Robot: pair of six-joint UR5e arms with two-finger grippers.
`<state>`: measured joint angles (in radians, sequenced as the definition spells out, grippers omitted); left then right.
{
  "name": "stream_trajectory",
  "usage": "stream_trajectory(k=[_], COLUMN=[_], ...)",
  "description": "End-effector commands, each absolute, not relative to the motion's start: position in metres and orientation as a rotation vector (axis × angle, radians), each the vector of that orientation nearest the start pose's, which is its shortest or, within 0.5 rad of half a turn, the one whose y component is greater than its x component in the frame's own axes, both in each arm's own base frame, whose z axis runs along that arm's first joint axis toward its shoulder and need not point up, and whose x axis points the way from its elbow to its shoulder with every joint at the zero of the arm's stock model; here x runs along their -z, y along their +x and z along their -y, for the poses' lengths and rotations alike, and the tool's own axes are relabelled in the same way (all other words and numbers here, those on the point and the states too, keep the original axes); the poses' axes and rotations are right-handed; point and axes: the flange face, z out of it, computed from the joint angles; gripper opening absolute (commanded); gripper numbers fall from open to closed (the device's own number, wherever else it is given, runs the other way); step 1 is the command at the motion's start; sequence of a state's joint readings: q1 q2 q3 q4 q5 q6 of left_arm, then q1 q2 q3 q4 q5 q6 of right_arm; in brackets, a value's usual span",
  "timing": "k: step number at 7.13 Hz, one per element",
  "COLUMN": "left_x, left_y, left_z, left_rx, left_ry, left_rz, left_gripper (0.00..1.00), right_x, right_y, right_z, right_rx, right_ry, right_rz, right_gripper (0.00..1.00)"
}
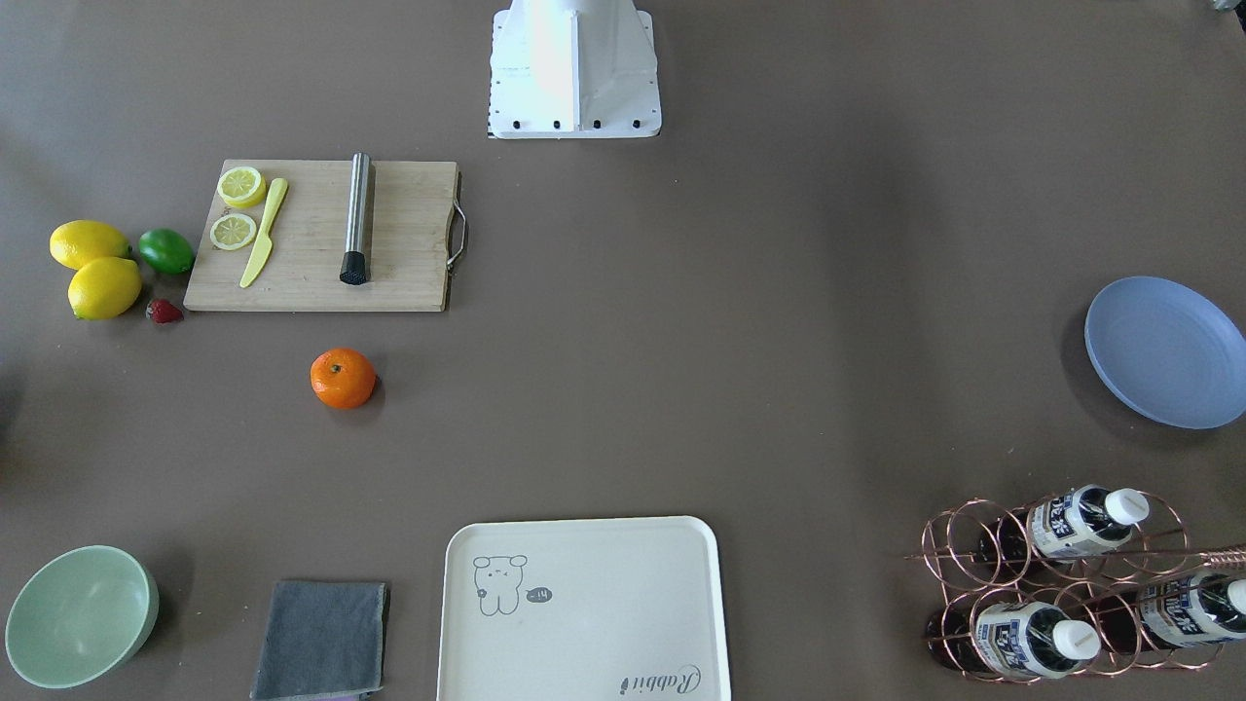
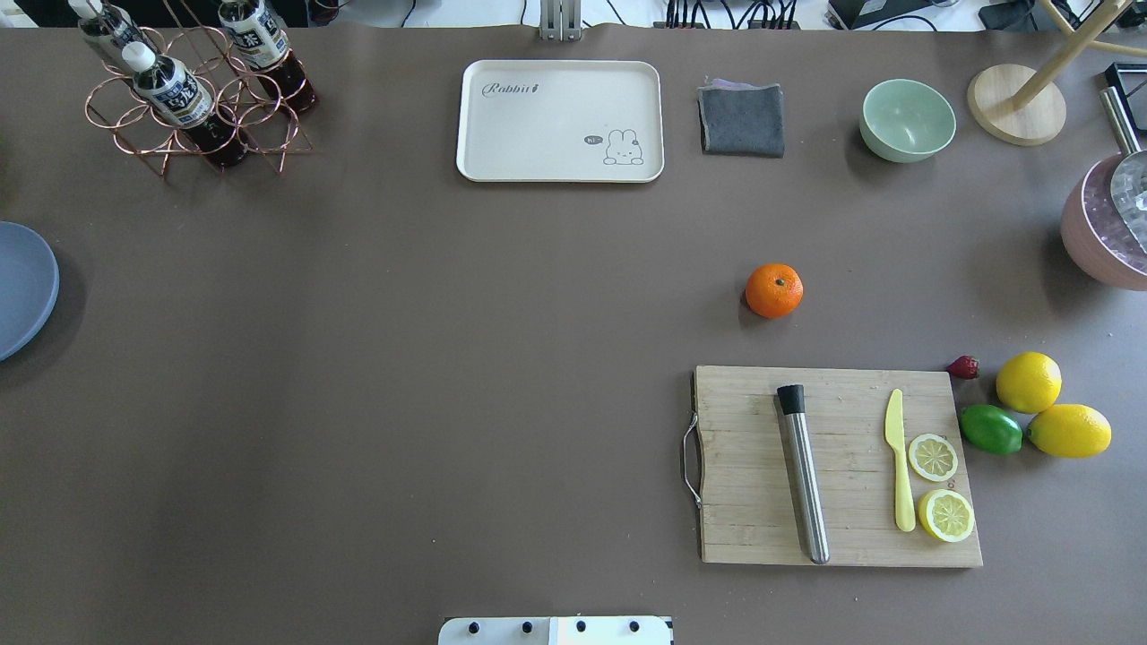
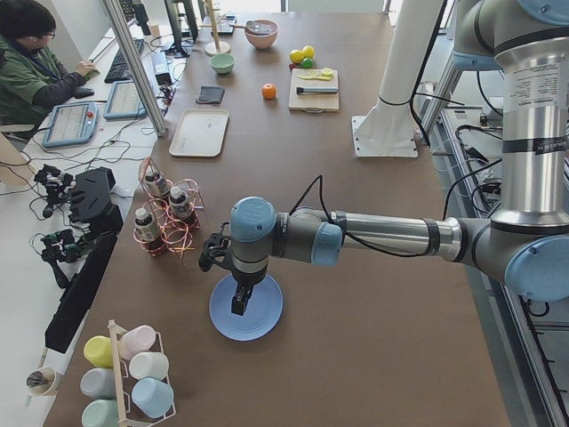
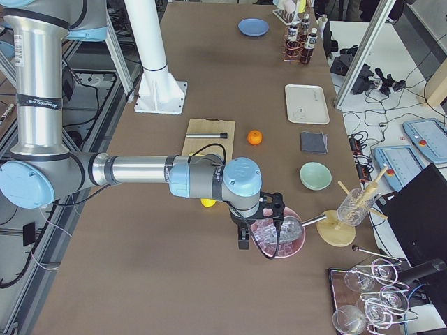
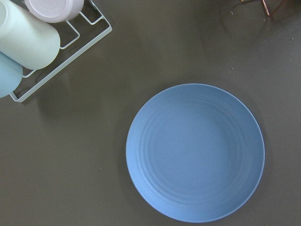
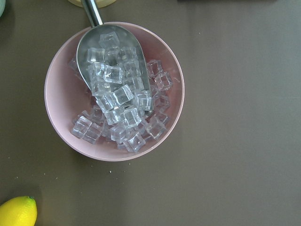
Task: Pick orange to plate
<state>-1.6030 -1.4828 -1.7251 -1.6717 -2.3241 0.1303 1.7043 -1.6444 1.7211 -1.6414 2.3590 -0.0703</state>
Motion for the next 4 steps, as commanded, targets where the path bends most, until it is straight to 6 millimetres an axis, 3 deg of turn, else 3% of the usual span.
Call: stream_trajectory(k=[1,4], left_x=[-0.6126,-0.6105], left_y=[-0.0775,-0.0776], left_z=[0.462,0.4647], left_rx=[-0.156,-0.158], left_ry=[0.221,0.225], left_rz=[-0.773,-0.773], left_gripper=[0.98,0.98], right_x=[-0.6258,-0.6273], right_y=[0.1232,0.1232], right_z=[0.4475,0.4474], right_rx=[-0.06,-0.063], right_ry=[0.085,0.082], right_rz=[0.786,0.786], right_gripper=[1.0,1.0])
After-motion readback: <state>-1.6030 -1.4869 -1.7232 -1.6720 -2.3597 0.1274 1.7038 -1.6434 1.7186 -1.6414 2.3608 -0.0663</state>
